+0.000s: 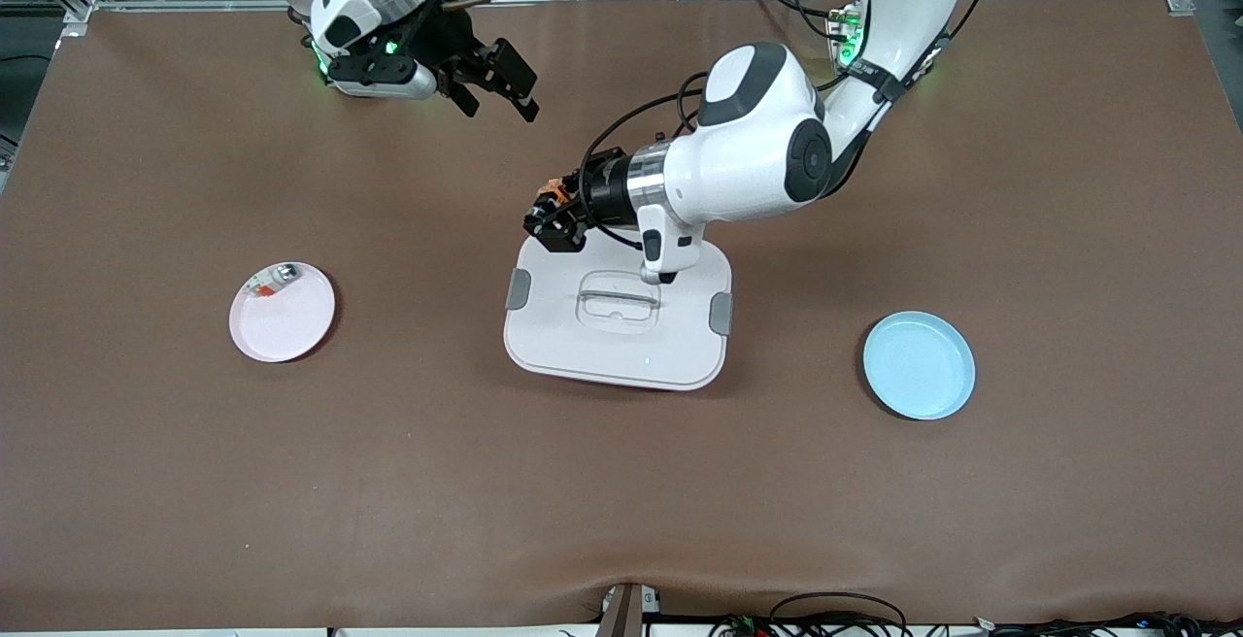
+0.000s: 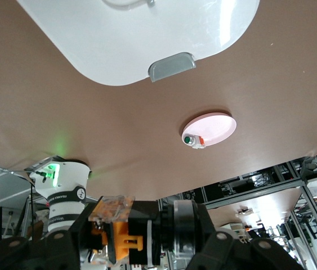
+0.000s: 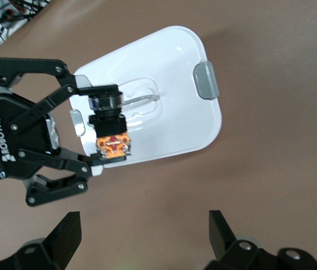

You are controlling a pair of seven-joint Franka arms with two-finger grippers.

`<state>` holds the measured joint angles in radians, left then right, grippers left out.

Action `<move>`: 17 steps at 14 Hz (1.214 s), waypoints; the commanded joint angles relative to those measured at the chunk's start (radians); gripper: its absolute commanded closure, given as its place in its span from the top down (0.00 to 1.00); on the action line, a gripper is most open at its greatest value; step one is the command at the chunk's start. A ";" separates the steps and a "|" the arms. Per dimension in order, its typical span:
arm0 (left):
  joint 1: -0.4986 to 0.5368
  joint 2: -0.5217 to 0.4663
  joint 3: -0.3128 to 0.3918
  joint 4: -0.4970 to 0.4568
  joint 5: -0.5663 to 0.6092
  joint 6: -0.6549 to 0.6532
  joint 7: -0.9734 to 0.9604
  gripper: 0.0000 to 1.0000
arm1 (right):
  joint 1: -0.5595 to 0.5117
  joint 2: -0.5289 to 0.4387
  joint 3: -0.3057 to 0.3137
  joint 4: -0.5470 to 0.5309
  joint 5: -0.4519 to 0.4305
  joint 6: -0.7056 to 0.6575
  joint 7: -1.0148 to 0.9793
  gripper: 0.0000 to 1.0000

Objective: Transfer orange switch to right arm and place
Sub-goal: 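Move the switch toward the right gripper while the right gripper reaches it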

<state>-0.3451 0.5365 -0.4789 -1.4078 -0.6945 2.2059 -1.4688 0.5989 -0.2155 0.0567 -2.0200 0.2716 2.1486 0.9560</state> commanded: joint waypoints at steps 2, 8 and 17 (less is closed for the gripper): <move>-0.020 0.017 0.000 0.032 -0.016 0.006 -0.030 0.09 | 0.013 0.037 -0.014 -0.019 0.021 0.098 0.010 1.00; -0.018 0.016 0.002 0.030 -0.013 0.002 -0.048 0.09 | 0.015 0.114 -0.018 -0.014 0.024 0.206 -0.003 1.00; -0.017 0.017 0.002 0.030 -0.007 -0.002 -0.047 0.10 | 0.029 0.174 -0.017 -0.006 0.024 0.246 -0.003 1.00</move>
<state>-0.3571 0.5427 -0.4784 -1.4015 -0.6945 2.2058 -1.4989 0.6193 -0.0570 0.0457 -2.0379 0.2742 2.3837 0.9561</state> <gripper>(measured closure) 0.273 0.000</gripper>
